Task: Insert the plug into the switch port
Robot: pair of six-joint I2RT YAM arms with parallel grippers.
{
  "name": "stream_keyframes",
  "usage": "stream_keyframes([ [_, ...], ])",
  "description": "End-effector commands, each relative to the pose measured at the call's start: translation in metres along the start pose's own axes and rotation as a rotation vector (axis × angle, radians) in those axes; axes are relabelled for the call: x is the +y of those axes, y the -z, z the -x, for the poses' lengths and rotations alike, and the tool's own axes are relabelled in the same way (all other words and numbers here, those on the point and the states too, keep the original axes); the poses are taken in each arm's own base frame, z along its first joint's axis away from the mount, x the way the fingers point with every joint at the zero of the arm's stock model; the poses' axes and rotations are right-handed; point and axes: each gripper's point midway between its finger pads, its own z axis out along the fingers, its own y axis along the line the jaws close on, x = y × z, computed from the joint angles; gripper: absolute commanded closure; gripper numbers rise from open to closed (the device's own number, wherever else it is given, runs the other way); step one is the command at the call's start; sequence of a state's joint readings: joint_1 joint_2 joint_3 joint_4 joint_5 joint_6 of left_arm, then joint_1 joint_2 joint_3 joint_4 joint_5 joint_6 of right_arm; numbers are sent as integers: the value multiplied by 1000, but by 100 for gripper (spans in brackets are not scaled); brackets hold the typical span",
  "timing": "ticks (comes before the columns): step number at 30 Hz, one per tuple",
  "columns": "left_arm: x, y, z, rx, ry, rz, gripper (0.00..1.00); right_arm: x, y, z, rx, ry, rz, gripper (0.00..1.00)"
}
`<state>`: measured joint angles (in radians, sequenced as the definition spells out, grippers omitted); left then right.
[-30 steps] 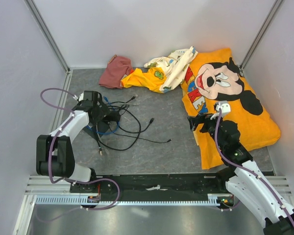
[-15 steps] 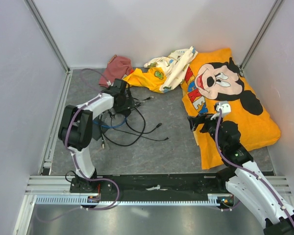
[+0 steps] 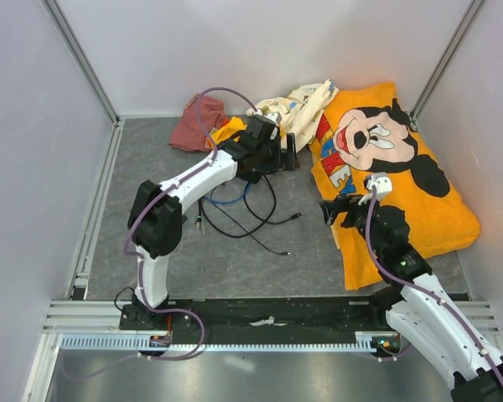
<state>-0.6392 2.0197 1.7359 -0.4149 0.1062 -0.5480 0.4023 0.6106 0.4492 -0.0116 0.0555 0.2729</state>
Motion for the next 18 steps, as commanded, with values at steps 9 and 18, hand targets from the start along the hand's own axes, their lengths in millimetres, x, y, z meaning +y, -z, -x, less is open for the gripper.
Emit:
stream_keyframes([
  [9,261,185,-10,-265,394,762,1,33,-2,1,11,35,187,2],
  [18,393,241,-53,-298,751,1055,1,38,-1,2,3,44,211,2],
])
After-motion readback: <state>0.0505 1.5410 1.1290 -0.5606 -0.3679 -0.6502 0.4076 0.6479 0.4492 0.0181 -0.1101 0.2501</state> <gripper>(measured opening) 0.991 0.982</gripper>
